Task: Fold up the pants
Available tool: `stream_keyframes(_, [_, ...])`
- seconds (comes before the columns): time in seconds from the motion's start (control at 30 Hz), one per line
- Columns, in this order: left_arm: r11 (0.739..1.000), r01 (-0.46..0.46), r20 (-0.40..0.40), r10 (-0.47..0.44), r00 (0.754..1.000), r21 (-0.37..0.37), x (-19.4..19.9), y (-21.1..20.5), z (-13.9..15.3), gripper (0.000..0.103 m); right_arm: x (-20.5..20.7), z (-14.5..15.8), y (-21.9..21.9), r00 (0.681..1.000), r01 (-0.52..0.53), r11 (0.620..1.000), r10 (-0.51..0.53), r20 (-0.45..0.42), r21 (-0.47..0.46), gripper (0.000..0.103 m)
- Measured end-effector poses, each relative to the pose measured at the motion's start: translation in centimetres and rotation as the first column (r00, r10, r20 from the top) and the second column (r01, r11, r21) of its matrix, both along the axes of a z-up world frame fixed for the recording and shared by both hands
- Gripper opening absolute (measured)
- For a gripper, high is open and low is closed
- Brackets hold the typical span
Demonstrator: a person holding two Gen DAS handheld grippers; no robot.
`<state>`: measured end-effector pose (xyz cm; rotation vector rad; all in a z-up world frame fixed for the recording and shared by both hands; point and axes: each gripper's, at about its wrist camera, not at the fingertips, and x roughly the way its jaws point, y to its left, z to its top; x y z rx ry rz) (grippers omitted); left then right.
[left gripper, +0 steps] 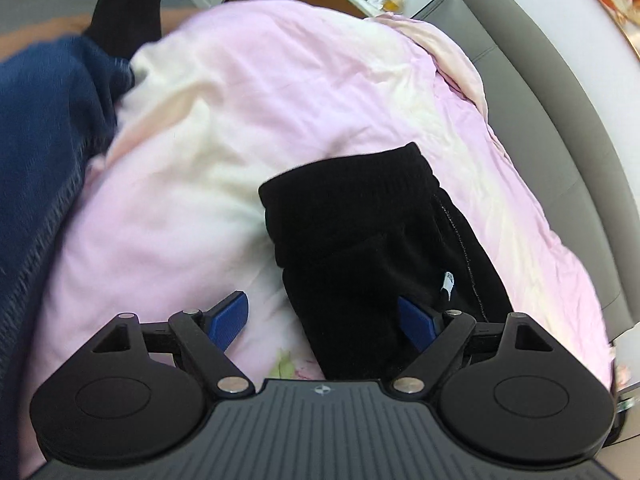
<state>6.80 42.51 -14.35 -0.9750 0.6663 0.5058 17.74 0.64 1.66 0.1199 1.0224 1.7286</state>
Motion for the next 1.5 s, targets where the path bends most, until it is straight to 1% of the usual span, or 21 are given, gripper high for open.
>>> stream_keyframes(0.1, [0.999, 0.032, 0.023, -0.032, 0.999, 0.003, 0.9, -0.3, -0.1, 0.098, 0.7, -3.2, 2.5, 0.985, 0.115, 0.979, -0.091, 0.147, -0.17, 0.064])
stream_keyframes(0.17, [0.998, 0.066, 0.04, -0.065, 0.997, -0.005, 1.7, -0.1, -0.2, 0.098, 1.5, -7.3, 5.1, 0.954, 0.216, 0.935, -0.14, 0.265, -0.282, 0.057])
stream_keyframes(0.23, [0.995, 0.089, 0.027, -0.088, 0.996, -0.036, 2.7, 0.4, -1.2, 0.098, 2.2, -11.4, 7.8, 0.898, 0.313, 0.884, -0.156, 0.412, -0.347, 0.053])
stream_keyframes(0.33, [0.996, 0.081, 0.013, -0.081, 0.997, -0.034, 3.2, 0.6, -2.2, 0.098, 3.6, -15.5, 10.4, 0.836, 0.437, 0.818, -0.216, 0.505, -0.375, 0.048])
stream_keyframes(0.4, [0.997, 0.077, 0.021, -0.077, 0.997, -0.026, 3.2, 0.4, -2.1, 0.098, 4.3, -16.7, 12.0, 0.784, 0.516, 0.783, -0.267, 0.56, -0.349, 0.047])
stream_keyframes(0.53, [0.998, 0.053, 0.055, -0.051, 0.997, -0.036, 2.9, 0.4, -2.1, 0.098, 4.9, -18.6, 13.9, 0.693, 0.592, 0.75, -0.288, 0.662, -0.294, 0.047])
stream_keyframes(0.63, [0.996, -0.004, 0.094, 0.012, 0.995, -0.088, 2.8, 1.2, -2.8, 0.098, 4.8, -20.7, 13.2, 0.692, 0.621, 0.724, -0.327, 0.644, -0.299, 0.05])
stream_keyframes(0.7, [0.994, -0.025, 0.111, 0.036, 0.993, -0.102, 3.1, 1.4, -3.3, 0.098, 4.2, -21.1, 12.6, 0.675, 0.624, 0.734, -0.336, 0.657, -0.266, 0.051])
stream_keyframes(0.73, [0.994, -0.029, 0.121, 0.042, 0.992, -0.104, 3.2, 1.4, -3.4, 0.098, 4.1, -20.8, 12.2, 0.678, 0.622, 0.739, -0.342, 0.65, -0.26, 0.052])
stream_keyframes(0.87, [0.997, -0.027, 0.152, 0.038, 0.988, -0.071, 3.5, 0.9, -3.5, 0.098, 4.5, -18.6, 10.0, 0.735, 0.596, 0.77, -0.411, 0.538, -0.226, 0.051])
stream_keyframes(0.97, [0.998, -0.047, 0.141, 0.054, 0.989, -0.048, 3.6, 0.6, -3.6, 0.093, 4.4, -17.4, 8.9, 0.753, 0.584, 0.796, -0.456, 0.474, -0.162, 0.051])
stream_keyframes(1.07, [0.997, -0.061, 0.14, 0.066, 0.988, -0.041, 3.5, 0.6, -3.8, 0.089, 4.3, -16.7, 9.1, 0.739, 0.597, 0.794, -0.489, 0.463, -0.114, 0.049])
stream_keyframes(1.13, [0.997, -0.068, 0.144, 0.074, 0.987, -0.044, 3.3, 0.6, -3.8, 0.086, 4.5, -17.1, 9.6, 0.717, 0.625, 0.772, -0.512, 0.472, -0.112, 0.047])
stream_keyframes(1.2, [0.996, -0.073, 0.147, 0.08, 0.986, -0.051, 3.2, 0.8, -3.9, 0.084, 4.8, -18.2, 10.2, 0.688, 0.665, 0.731, -0.522, 0.505, -0.15, 0.045])
stream_keyframes(1.23, [0.996, -0.076, 0.149, 0.084, 0.985, -0.055, 3.1, 0.8, -3.9, 0.083, 4.7, -19.1, 10.8, 0.698, 0.665, 0.72, -0.503, 0.51, -0.2, 0.046])
stream_keyframes(1.27, [0.995, -0.079, 0.15, 0.087, 0.985, -0.059, 3.1, 0.9, -3.9, 0.082, 4.4, -20.1, 11.0, 0.716, 0.653, 0.72, -0.486, 0.502, -0.234, 0.047])
stream_keyframes(1.3, [0.995, -0.081, 0.151, 0.09, 0.984, -0.064, 3.1, 1.0, -4.0, 0.081, 3.5, -20.5, 11.0, 0.701, 0.658, 0.721, -0.48, 0.528, -0.218, 0.047])
stream_keyframes(1.37, [0.995, -0.079, 0.163, 0.089, 0.983, -0.067, 3.1, 0.9, -4.0, 0.081, 1.8, -20.1, 10.9, 0.669, 0.64, 0.748, -0.427, 0.608, -0.179, 0.047])
stream_keyframes(1.4, [0.996, -0.071, 0.161, 0.08, 0.984, -0.061, 3.3, 0.9, -3.9, 0.08, 1.7, -19.9, 10.6, 0.669, 0.638, 0.75, -0.426, 0.609, -0.176, 0.047])
stream_keyframes(1.47, [0.998, -0.047, 0.156, 0.052, 0.986, -0.035, 3.6, 0.6, -3.7, 0.078, 2.2, -19.5, 9.4, 0.685, 0.648, 0.743, -0.474, 0.553, -0.165, 0.047])
stream_keyframes(1.5, [0.999, -0.044, 0.16, 0.048, 0.986, -0.028, 3.6, 0.5, -3.7, 0.067, 2.2, -19.3, 8.6, 0.686, 0.653, 0.743, -0.498, 0.531, -0.147, 0.046])
